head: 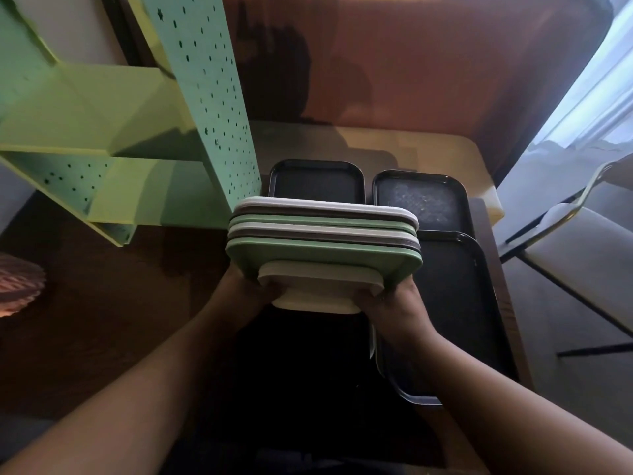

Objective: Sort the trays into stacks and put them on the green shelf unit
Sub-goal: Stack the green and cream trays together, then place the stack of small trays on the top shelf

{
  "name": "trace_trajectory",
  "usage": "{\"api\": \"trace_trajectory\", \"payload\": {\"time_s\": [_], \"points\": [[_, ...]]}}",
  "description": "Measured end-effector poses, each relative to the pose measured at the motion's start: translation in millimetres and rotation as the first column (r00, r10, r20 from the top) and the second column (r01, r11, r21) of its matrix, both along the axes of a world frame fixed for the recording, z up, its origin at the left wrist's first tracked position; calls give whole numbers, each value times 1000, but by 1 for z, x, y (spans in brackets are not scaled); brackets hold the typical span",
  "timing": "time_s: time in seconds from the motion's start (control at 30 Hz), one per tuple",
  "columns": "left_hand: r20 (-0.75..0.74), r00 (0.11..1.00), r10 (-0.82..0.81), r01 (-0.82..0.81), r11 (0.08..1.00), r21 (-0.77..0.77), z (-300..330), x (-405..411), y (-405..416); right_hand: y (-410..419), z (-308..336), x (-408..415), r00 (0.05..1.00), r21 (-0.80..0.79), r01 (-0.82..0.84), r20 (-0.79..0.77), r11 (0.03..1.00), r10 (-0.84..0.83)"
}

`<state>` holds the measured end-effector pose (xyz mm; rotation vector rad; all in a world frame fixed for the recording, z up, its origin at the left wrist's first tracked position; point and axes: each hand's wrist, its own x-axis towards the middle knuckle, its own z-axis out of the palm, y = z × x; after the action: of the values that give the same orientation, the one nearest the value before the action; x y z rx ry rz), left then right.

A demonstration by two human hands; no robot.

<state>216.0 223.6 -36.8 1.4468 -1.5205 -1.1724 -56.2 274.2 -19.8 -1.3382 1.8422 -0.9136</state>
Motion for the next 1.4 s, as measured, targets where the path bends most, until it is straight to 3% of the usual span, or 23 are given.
{"api": "trace_trajectory", "payload": {"time_s": [0.23, 0.4, 0.67, 0.87, 1.0, 1.07, 1.17, 1.27, 1.4], "points": [[62, 997, -56, 57, 998, -9, -1, 9, -14, -9, 5, -1, 1000, 17, -9, 24, 1000, 8], [-22, 999, -40, 40, 999, -15, 10, -3, -27, -25, 17, -5, 996, 46, -7, 93, 999, 3], [-38, 996, -77, 80, 992, 93, 58, -17, -56, -48, 84, -32, 992, -57, -89, 87, 994, 94], [-7, 998, -60, 60, 998, 5, 145, -59, -46, -56, 137, -50, 964, -28, 36, 264, 999, -28], [-18, 999, 31, -27, 981, 191, 209, -79, -49, -64, 200, -58, 958, 27, 72, 277, 997, -77], [-41, 999, 29, -17, 966, 259, 249, -83, -50, -71, 234, -63, 919, 89, 78, 381, 993, -106], [-37, 998, -51, 60, 947, 315, 306, -80, -56, -72, 286, -70, 871, 92, -16, 490, 996, -31], [-162, 971, -175, 211, 947, 241, 361, -71, -53, -68, 337, -71, 859, 45, -107, 507, 993, 69], [-125, 966, -224, 243, 957, 157, 421, -53, -47, -67, 392, -58, 898, 9, -126, 427, 992, 110]]}}
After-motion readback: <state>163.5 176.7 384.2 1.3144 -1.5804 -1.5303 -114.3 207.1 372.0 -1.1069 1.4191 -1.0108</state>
